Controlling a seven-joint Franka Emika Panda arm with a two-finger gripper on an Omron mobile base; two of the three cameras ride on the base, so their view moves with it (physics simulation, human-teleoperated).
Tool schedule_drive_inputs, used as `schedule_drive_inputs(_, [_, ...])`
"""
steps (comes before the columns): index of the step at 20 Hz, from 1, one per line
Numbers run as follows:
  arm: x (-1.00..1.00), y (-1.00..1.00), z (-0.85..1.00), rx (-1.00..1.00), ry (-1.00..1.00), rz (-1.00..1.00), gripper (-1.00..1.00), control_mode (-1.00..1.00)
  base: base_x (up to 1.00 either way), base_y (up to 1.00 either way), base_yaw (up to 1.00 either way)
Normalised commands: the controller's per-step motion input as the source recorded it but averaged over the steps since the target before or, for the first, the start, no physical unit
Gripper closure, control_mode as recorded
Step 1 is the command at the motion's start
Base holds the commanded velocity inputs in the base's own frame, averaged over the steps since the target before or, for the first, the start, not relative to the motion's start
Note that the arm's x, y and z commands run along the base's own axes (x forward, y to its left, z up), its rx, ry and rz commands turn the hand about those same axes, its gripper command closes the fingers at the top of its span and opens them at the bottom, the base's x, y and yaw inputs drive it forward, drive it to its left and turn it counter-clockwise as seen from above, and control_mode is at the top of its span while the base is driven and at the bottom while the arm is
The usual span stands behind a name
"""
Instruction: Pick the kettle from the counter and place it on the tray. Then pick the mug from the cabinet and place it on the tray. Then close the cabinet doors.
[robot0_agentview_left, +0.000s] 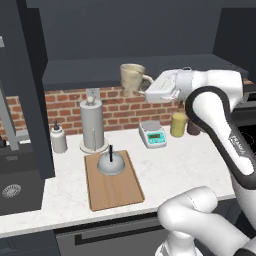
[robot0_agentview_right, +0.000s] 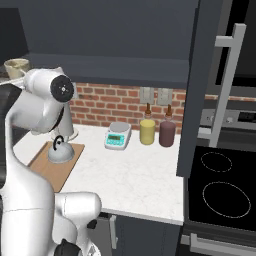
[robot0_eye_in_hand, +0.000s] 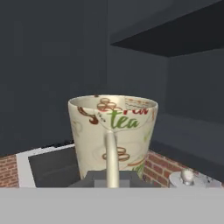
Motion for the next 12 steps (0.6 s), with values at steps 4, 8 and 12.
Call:
schedule_drive_inputs(4, [-0.53,0.00,-0.72,-0.17,0.00,0.28,1.00,-1.00,0.00,0.00,0.00])
schedule_drive_inputs(8, [-0.29,0.00,-0.86,-0.20,0.02,0.24,1.00,-1.00,0.00,0.00,0.00])
schedule_drive_inputs(12, [-0.03,0.00,-0.88,-0.14,0.00,0.15,1.00,-1.00,0.00,0.00,0.00])
